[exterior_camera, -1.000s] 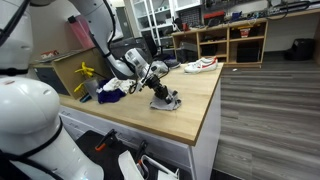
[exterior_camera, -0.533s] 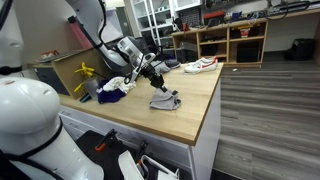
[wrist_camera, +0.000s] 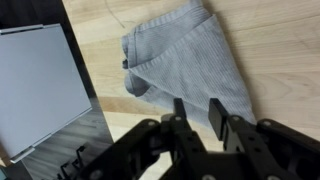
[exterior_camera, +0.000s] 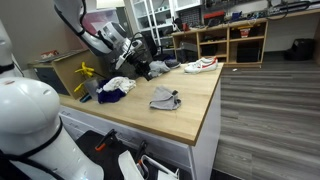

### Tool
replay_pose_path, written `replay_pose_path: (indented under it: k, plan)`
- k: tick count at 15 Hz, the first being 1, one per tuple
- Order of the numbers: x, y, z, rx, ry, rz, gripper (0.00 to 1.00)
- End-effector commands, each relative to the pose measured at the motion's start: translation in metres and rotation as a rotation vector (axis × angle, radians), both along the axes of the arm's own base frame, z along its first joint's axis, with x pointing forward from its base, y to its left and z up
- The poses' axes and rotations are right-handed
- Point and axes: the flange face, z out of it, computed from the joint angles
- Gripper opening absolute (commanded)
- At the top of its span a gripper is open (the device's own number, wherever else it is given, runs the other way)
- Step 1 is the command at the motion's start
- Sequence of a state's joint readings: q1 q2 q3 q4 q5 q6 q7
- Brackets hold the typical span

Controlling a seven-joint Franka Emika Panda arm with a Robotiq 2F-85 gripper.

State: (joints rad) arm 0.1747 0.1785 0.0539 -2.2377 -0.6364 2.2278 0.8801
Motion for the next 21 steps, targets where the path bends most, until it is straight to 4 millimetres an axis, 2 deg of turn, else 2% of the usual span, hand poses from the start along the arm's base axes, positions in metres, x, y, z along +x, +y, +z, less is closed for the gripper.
replay_pose_path:
  k: [1, 6, 12, 21]
  plan:
    - [0.003, 0.019, 0.011, 0.123, 0.02, 0.056, 0.63]
    - [0.012, 0.037, 0.023, 0.319, 0.056, 0.123, 1.0]
    - [0.028, 0.035, 0.048, 0.434, 0.12, 0.189, 1.0]
    - [0.053, 0.029, 0.095, 0.438, 0.18, 0.241, 1.0]
